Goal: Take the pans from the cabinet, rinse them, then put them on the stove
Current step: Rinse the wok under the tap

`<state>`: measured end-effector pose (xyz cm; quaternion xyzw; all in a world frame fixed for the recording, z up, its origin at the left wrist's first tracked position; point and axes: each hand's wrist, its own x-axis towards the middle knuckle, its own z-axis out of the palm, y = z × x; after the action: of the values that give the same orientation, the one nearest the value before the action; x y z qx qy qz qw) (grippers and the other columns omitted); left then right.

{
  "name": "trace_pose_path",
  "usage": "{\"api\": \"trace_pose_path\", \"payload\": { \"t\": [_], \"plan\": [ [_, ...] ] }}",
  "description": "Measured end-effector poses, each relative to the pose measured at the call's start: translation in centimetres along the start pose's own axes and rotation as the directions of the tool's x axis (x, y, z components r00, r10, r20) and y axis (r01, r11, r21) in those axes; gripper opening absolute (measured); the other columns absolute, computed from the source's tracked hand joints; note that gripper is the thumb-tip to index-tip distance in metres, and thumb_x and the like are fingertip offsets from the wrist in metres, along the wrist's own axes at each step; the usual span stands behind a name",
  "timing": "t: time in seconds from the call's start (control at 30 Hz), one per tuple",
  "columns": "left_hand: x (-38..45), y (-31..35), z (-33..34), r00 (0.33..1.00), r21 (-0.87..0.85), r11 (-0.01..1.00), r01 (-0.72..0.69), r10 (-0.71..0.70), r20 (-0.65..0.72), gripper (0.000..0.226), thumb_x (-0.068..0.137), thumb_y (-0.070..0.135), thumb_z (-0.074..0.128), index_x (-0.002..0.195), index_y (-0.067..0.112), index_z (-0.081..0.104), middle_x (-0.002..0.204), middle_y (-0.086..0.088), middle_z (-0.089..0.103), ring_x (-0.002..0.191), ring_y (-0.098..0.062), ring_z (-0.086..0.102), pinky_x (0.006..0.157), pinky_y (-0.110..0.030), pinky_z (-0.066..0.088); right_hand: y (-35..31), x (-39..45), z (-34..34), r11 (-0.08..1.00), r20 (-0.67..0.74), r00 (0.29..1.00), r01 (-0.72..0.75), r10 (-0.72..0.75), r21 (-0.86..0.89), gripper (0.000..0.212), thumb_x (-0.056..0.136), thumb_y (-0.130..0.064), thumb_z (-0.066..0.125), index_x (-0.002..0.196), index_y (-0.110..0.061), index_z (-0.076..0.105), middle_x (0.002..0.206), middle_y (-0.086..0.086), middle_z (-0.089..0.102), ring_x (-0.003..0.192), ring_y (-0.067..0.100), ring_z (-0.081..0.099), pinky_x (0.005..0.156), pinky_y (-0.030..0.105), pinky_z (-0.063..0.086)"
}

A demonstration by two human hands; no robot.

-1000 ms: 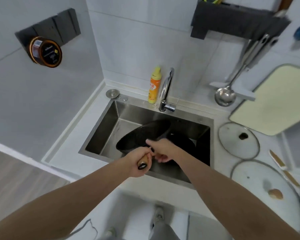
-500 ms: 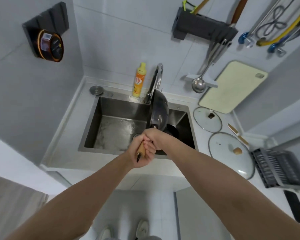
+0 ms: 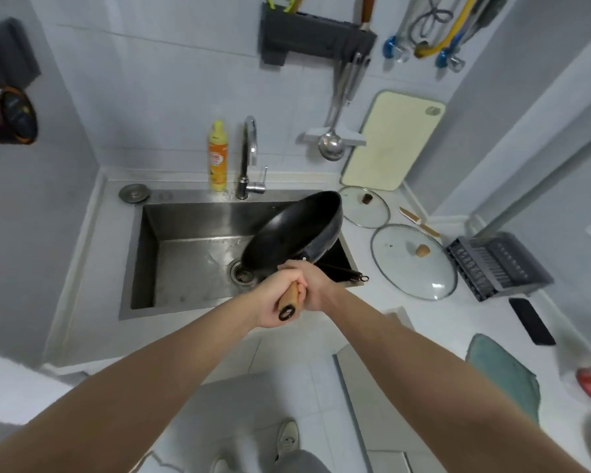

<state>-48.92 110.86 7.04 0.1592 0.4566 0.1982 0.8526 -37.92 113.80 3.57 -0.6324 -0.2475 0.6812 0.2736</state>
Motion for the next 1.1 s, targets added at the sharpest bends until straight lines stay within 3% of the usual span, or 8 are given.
{"api": "trace_pose_path", "payload": {
  "t": [0.23,0.3,0.37,0.43,0.53,0.67,0.9,1.1],
  "plan": [
    [1.0,-5.2,10.9,0.978,0.454,0.883,-0.117,0.181,-0.101,0.009,0.075,0.006,0.059,0.078,0.009,0.051,0.066,-0.009,0.052,0.054,-0.016,0.056,0.047,-0.021,0.043,2.7,-8.1,-8.9,0.956,-0.005,0.997,0.076,-0.077,0.283,0.023,0.088,-0.024,0.054,0.067,-0.014,0.051,0.069,0.005,0.049,0.063,0.018,0.05,0.063,0.03,0.045],
    [1.5,-7.8,14.3,0.977,0.576,0.804,-0.146,0.209,-0.044,0.035,0.061,0.015,0.059,0.094,0.009,0.052,0.087,-0.016,0.058,0.074,-0.023,0.064,0.053,-0.026,0.05,3.6,-11.3,-12.2,0.946,-0.059,0.997,0.067,-0.05,0.318,0.024,0.085,-0.028,0.06,0.067,-0.013,0.054,0.069,0.005,0.051,0.067,0.02,0.049,0.066,0.032,0.044],
    [1.8,-10.6,17.2,0.975,0.711,0.681,-0.176,0.221,0.03,0.052,0.058,0.019,0.059,0.109,0.012,0.051,0.105,-0.02,0.062,0.094,-0.03,0.067,0.073,-0.038,0.059,4.4,-13.8,-15.5,0.96,-0.159,0.987,0.021,0.024,0.279,0.028,0.08,-0.033,0.069,0.063,-0.014,0.057,0.07,0.004,0.051,0.068,0.021,0.05,0.07,0.033,0.043],
    [1.6,-13.7,20.0,0.972,0.765,0.606,-0.218,0.208,0.113,0.035,0.075,0.017,0.063,0.108,0.014,0.051,0.095,-0.016,0.063,0.092,-0.03,0.066,0.09,-0.045,0.056,5.7,-16.2,-18.6,0.978,-0.267,0.959,-0.033,0.089,0.205,0.035,0.087,-0.035,0.066,0.063,-0.012,0.055,0.067,0.006,0.052,0.065,0.022,0.052,0.069,0.031,0.045],
    [1.1,-18.3,23.9,0.972,0.816,0.528,-0.233,0.121,0.2,0.01,0.089,0.017,0.057,0.099,0.015,0.055,0.07,-0.004,0.061,0.076,-0.026,0.064,0.082,-0.039,0.058,8.7,-20.4,-22.6,0.983,-0.42,0.895,-0.092,0.151,0.157,0.035,0.099,-0.03,0.053,0.071,-0.009,0.052,0.071,0.01,0.053,0.064,0.022,0.053,0.059,0.026,0.045],
    [1.4,-24.0,27.8,0.969,0.846,0.483,-0.225,0.024,0.244,0.014,0.091,0.014,0.052,0.096,0.004,0.06,0.071,-0.008,0.058,0.064,-0.025,0.06,0.061,-0.037,0.056,14.3,-23.6,-27.4,0.981,-0.52,0.836,-0.104,0.174,0.161,0.022,0.098,-0.021,0.05,0.091,-0.002,0.058,0.083,0.015,0.061,0.071,0.024,0.058,0.068,0.031,0.048],
    [4.6,-34.2,32.7,0.981,0.892,0.428,-0.147,-0.049,0.185,0.016,0.087,0.017,0.054,0.103,0.013,0.055,0.089,-0.008,0.065,0.089,-0.028,0.071,0.065,-0.033,0.059,23.2,-26.1,-35.3,0.985,-0.526,0.835,-0.104,0.163,0.139,0.02,0.093,-0.02,0.054,0.096,-0.002,0.06,0.088,0.016,0.063,0.078,0.026,0.062,0.068,0.032,0.051],
    [7.8,-39.2,35.8,0.985,0.88,0.463,-0.105,-0.073,0.156,0.023,0.084,0.017,0.055,0.106,0.01,0.057,0.081,-0.005,0.06,0.084,-0.029,0.068,0.074,-0.043,0.061,26.8,-26.1,-40.6,0.986,-0.491,0.857,-0.101,0.154,0.133,0.031,0.088,-0.014,0.053,0.059,-0.013,0.045,0.054,0.005,0.046,0.057,0.02,0.049,0.063,0.032,0.04]
  ]
}}
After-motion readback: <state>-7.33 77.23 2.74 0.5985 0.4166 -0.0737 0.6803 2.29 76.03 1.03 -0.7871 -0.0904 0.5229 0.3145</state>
